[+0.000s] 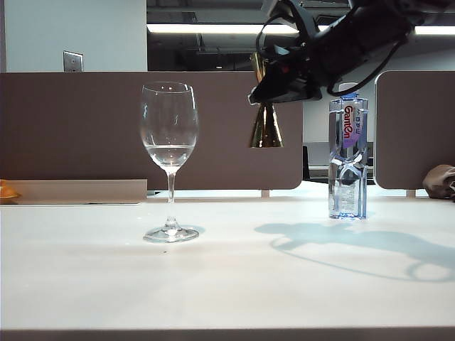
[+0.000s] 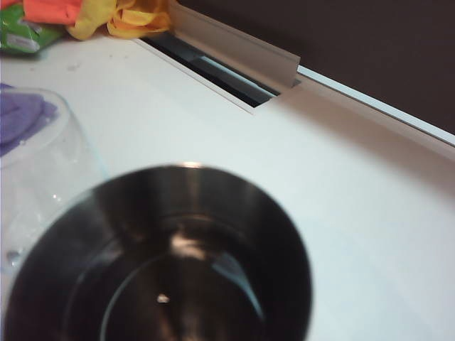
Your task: Pick up the jigger and pour the water inside into the glass.
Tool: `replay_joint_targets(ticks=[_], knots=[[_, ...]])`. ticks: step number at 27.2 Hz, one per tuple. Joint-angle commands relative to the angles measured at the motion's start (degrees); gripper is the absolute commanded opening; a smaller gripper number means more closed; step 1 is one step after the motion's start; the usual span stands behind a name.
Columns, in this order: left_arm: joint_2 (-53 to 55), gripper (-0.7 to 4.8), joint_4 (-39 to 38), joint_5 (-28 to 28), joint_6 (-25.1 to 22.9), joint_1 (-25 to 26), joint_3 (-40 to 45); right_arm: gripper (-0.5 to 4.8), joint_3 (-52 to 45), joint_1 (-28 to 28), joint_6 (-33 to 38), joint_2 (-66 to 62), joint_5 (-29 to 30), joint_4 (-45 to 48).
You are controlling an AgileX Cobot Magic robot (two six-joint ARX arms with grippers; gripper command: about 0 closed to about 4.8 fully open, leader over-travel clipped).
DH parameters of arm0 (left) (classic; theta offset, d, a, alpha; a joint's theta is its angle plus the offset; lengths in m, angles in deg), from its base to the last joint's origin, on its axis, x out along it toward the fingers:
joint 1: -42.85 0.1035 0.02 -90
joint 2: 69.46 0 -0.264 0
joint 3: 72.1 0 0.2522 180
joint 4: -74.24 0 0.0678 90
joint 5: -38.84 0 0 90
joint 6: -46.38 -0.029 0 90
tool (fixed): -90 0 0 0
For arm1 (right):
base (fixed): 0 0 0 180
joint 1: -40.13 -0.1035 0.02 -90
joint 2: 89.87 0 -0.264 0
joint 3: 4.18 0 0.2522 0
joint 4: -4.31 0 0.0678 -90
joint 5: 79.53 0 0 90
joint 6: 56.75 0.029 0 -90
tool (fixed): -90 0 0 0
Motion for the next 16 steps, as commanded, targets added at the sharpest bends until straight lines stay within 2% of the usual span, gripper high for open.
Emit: replay_joint_targets(ticks=[1,8,16], knots=[[0.04,-0.05,0.35,0.09,-0.22,0.04,-0.26,0.84,0.70,-0.09,-2.89,2.12,-1.62,-2.54],[0.04,-0.05,0.35,0.09,-0.22,0.04,-0.26,0.84,1.01,-0.15,-2.36,3.30,-1.60,-3.10],[0.04,-0.05,0.35,0.09,-0.24,0.04,-0.26,0.84,6.45,-0.85,-2.62,3.21,-2.38,-7.28]])
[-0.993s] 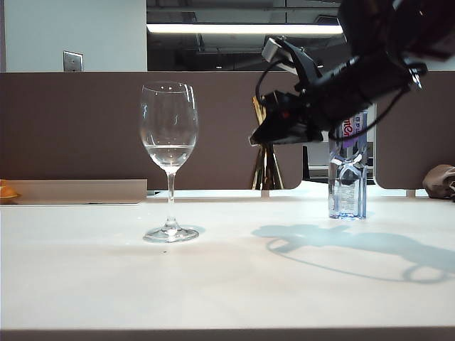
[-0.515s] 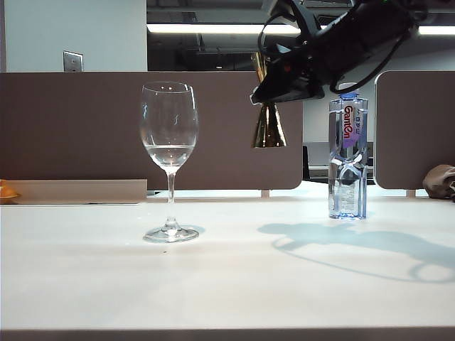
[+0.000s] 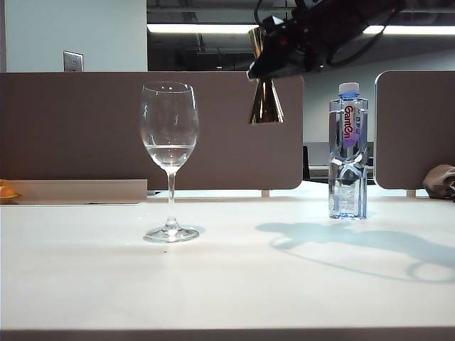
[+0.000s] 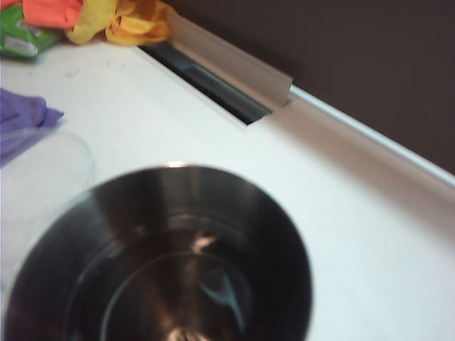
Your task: Pick up the jigger and pour the water inside into the glass.
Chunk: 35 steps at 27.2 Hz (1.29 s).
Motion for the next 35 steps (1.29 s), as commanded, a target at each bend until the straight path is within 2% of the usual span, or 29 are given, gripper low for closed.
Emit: replay_joint_targets(ticks=[1,15,17,24,30,35], knots=[[0.04,-0.05,0.35,0.09,-0.20,0.04,-0.26,0.84,2.08,0.02,-0.04,0.39,-0.57,-1.46],[0.04,-0.05,0.35,0.09,-0.20,0.04,-0.26,0.84,3.67,-0.13,-4.61,0.39,-2.51,-3.52],[0.04,-0.05,0.35,0.09,-0.22,0.04,-0.26,0.84,3.65,-0.74,-4.94,0.37,-4.26,-3.48],[0.07,-0.05,0.35,0.09,-0.20,0.04,-0.26,0.84,3.67,-3.10,-7.23,0.28,-5.03,-4.04],[0.07,-0.05,0.35,0.09,-0.20,0.04,-0.26,0.84,3.80,-5.31,-8.96,0.24,-9.49,-4.02],[0.04,-0.05,0.35,0.09,-0.20,0.04,-0.26,0.84,10.49,-5.31,-8.96,-2.67,-10.01,-10.08]])
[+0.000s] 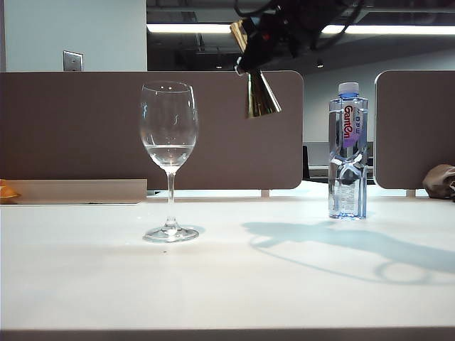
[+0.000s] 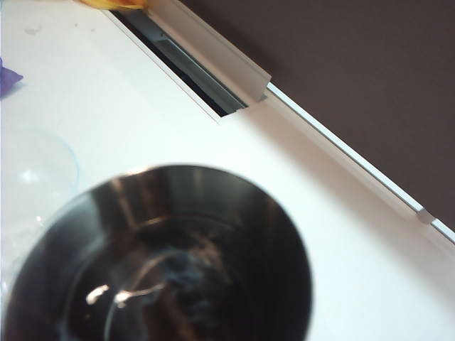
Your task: Pick up the jigger and pour the water inside into the glass.
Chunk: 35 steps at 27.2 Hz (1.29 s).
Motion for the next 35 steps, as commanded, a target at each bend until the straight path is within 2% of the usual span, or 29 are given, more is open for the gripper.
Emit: replay_joint_targets(ticks=[1,3,5,9,12,17,27,35], knots=[[0.04,-0.05,0.35,0.09,-0.22,0.04,-0.26,0.84,5.35,-0.20,-0.13,-2.08,-0.04,-2.84],[0.07,-0.05,0.35,0.09,-0.22,0.04,-0.26,0.84,8.35,-0.48,-0.79,-3.65,-0.35,-5.16],[0.04,-0.05,0.35,0.09,-0.24,0.04,-0.26,0.84,9.79,-1.36,-3.82,-4.46,-3.10,-6.69],[0.04,-0.05,0.35,0.09,-0.24,0.04,-0.26,0.84,10.19,-1.86,-4.37,-4.79,-3.10,-6.62],[0.04,-0.05,0.35,0.09,-0.22,0.04,-0.26,0.84,10.45,-1.86,-4.39,-5.38,-7.54,-6.60],[0.04,-0.05,0.35,0.09,-0.22,0.04,-0.26,0.84,11.04,-1.81,-5.95,-5.49,-10.56,-6.75],[0.04,-0.05,0.33,0.09,-0.22,0.04,-0.26,0.84,11.04,-2.10,-5.44,-5.49,-10.97,-7.17],[0.04,-0.05,0.35,0.09,-0.22,0.04,-0.26,0.84,11.13,-5.25,-7.26,-5.49,-13.38,-7.21]])
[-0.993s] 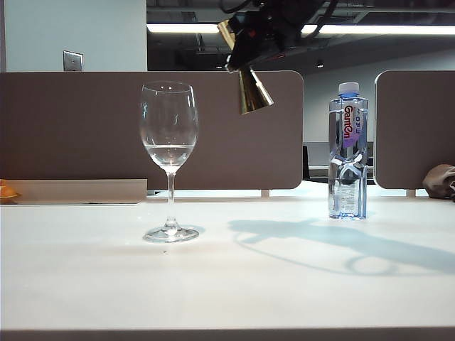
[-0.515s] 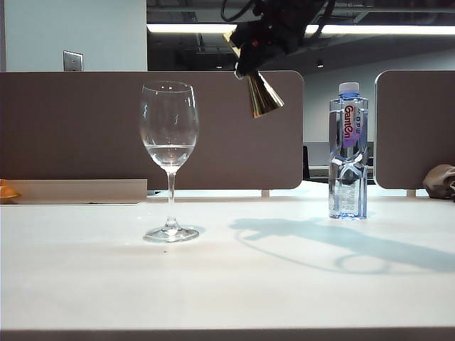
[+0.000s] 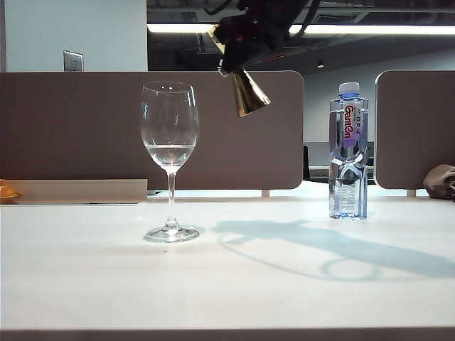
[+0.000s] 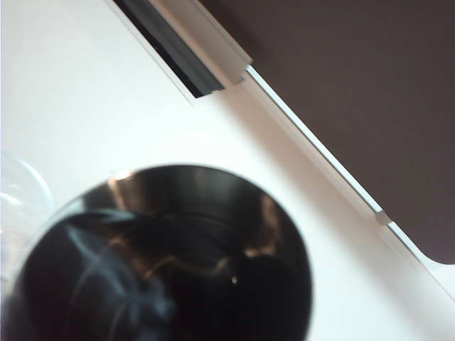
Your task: Pick up the jigger and pour the water inside into the glass.
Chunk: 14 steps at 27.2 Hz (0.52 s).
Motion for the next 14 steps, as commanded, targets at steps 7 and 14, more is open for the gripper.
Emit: replay_joint_targets(ticks=[7,14], knots=[[0.09,-0.05,0.33,0.09,-0.24,0.04,-0.26,0.84,0.42,-2.12,-5.55,0.04,-3.93,1.03],[0.09,-0.05,0.35,0.09,-0.22,0.04,-0.26,0.84,0.46,-3.45,-7.45,-0.63,-6.43,1.05]])
